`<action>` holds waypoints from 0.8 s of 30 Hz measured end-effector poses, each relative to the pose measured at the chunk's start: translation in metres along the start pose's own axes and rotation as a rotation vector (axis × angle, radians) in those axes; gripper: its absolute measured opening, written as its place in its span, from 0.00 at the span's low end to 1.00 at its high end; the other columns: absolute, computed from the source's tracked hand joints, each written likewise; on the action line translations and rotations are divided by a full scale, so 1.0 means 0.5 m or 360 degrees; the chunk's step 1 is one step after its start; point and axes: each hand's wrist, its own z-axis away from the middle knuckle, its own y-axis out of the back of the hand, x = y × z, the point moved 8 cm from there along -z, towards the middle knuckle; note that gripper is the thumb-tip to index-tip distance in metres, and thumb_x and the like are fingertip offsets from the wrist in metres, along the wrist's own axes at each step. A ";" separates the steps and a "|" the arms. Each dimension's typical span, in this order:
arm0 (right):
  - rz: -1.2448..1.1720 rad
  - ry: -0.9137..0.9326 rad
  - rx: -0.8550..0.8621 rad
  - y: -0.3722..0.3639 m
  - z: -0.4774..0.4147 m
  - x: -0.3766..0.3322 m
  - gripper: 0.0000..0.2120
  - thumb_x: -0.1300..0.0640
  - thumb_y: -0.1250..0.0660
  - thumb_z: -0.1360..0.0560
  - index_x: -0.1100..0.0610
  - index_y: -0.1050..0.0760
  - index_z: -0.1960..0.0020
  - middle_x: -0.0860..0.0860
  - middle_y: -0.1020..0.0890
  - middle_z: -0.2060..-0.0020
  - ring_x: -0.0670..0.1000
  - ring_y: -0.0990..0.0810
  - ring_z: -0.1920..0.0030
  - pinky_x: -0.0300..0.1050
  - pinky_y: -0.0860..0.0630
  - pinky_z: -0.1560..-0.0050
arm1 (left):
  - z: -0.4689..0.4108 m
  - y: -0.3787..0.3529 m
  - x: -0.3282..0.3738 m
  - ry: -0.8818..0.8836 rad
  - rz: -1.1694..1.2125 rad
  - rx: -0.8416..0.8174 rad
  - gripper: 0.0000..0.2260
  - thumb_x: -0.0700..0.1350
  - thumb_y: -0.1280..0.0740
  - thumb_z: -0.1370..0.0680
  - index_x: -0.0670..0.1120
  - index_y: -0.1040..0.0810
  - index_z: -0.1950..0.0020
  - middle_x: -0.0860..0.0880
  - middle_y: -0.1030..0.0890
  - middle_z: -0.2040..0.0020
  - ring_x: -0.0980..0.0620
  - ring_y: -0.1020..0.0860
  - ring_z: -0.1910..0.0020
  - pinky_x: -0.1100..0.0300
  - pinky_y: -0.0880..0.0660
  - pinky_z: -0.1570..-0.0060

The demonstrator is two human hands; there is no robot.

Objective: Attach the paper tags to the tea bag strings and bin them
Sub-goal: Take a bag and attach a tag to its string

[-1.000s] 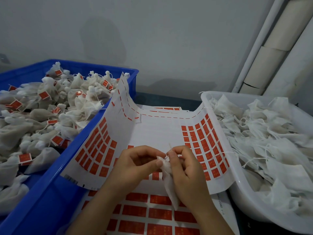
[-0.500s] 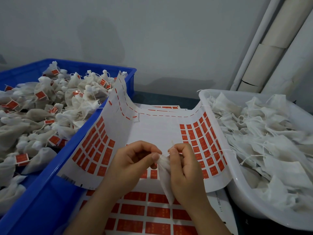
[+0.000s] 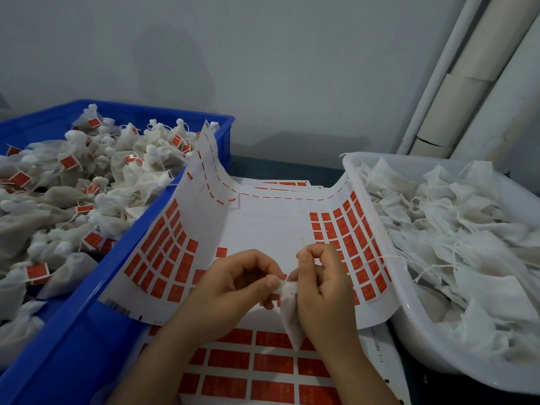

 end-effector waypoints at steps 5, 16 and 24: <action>-0.0044 -0.0059 -0.0078 -0.006 0.004 0.004 0.06 0.47 0.44 0.26 0.47 0.32 0.58 0.41 0.24 0.70 0.41 0.22 0.66 0.29 0.27 0.69 | 0.002 -0.008 0.001 -0.0033 -0.0182 -0.0050 0.10 0.43 0.29 0.31 0.48 0.20 0.50 0.54 0.18 0.57 0.52 0.19 0.56 0.61 0.21 0.56; -0.0037 -0.0191 -0.0328 -0.036 0.016 0.019 0.08 0.55 0.45 0.21 0.47 0.32 0.58 0.41 0.26 0.70 0.36 0.24 0.64 0.27 0.29 0.66 | 0.003 -0.007 0.008 -0.0164 -0.0423 0.0083 0.09 0.50 0.29 0.32 0.49 0.21 0.56 0.55 0.20 0.61 0.51 0.21 0.61 0.61 0.21 0.60; 0.0090 -0.0126 -0.0508 -0.047 0.016 0.016 0.08 0.43 0.48 0.26 0.45 0.33 0.57 0.39 0.25 0.68 0.36 0.23 0.62 0.27 0.29 0.65 | 0.003 -0.009 -0.006 -0.0060 -0.0396 -0.0074 0.05 0.42 0.32 0.31 0.48 0.21 0.56 0.53 0.19 0.62 0.49 0.20 0.61 0.59 0.20 0.58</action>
